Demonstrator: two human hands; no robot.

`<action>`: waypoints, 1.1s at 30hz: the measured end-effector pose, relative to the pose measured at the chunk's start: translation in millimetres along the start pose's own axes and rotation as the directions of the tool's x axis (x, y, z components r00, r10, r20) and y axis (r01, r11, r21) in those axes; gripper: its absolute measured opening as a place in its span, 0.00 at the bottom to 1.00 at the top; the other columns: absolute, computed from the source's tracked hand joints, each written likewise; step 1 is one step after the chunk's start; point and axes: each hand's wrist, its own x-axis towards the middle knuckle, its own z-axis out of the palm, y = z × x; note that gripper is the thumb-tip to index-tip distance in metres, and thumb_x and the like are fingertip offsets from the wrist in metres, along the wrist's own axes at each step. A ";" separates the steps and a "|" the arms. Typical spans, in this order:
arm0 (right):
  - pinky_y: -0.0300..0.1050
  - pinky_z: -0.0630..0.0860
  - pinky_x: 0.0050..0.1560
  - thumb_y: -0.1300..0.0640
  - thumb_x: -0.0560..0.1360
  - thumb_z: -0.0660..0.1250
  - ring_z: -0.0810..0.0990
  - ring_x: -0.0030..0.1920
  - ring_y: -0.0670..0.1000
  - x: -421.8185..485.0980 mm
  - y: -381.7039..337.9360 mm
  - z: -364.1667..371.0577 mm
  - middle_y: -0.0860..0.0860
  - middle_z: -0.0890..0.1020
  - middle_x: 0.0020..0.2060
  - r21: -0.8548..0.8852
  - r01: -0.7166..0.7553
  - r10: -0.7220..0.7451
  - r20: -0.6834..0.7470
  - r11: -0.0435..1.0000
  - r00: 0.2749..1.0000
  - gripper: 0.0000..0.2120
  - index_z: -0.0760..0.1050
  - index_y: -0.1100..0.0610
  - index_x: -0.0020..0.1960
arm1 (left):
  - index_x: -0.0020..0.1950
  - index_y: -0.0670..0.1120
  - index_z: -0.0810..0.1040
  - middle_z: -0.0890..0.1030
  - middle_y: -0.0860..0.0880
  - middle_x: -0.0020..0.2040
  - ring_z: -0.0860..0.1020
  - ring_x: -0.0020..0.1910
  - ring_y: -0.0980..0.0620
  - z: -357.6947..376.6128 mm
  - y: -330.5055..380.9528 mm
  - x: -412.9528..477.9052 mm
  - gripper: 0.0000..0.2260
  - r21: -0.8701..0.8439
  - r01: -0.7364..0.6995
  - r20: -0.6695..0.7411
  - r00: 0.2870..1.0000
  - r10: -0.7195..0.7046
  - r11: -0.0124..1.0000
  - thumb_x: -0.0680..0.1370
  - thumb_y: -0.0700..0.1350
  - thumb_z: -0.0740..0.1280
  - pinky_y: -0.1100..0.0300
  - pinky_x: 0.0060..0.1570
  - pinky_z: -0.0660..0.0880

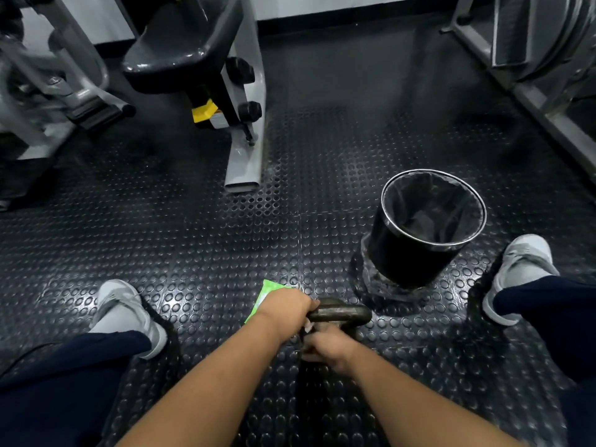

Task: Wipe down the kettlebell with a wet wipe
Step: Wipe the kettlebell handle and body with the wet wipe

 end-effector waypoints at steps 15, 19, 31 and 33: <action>0.46 0.74 0.53 0.55 0.80 0.68 0.79 0.49 0.54 -1.3 -14.7 -0.4 0.49 0.78 0.42 -0.712 0.055 -0.123 -0.044 0.700 0.991 0.06 0.76 0.51 0.57 | 0.68 0.52 0.78 0.82 0.49 0.46 0.75 0.38 0.49 -2.2 -0.2 -5.9 0.15 -0.002 -0.038 -0.032 0.999 0.038 0.999 0.81 0.44 0.67 0.57 0.43 0.74; 0.54 0.82 0.58 0.72 0.78 0.63 0.74 0.39 0.48 -7.4 -5.1 -5.5 0.52 0.75 0.38 0.112 -0.064 0.059 0.048 0.992 0.997 0.10 0.75 0.59 0.53 | 0.71 0.52 0.76 0.84 0.47 0.53 0.82 0.49 0.45 -0.1 -1.3 -4.2 0.16 0.002 -0.037 -0.023 0.999 0.037 0.999 0.82 0.45 0.67 0.53 0.52 0.80; 0.46 0.75 0.60 0.53 0.81 0.67 0.80 0.58 0.56 26.9 1.4 -1.2 0.55 0.83 0.55 -0.757 -0.009 -0.116 -0.111 0.654 0.987 0.14 0.78 0.55 0.64 | 0.71 0.53 0.76 0.83 0.47 0.54 0.81 0.52 0.46 1.2 -1.4 -4.2 0.17 0.052 -0.046 -0.042 0.998 0.048 0.998 0.82 0.46 0.67 0.52 0.53 0.79; 0.45 0.73 0.59 0.53 0.82 0.67 0.79 0.54 0.53 26.3 6.3 9.7 0.53 0.82 0.51 -0.540 0.007 -0.117 -0.168 0.841 0.979 0.11 0.78 0.56 0.62 | 0.70 0.52 0.76 0.83 0.47 0.55 0.81 0.54 0.46 1.2 -1.4 -4.4 0.16 0.064 -0.046 -0.027 0.998 0.048 0.997 0.82 0.46 0.67 0.51 0.54 0.79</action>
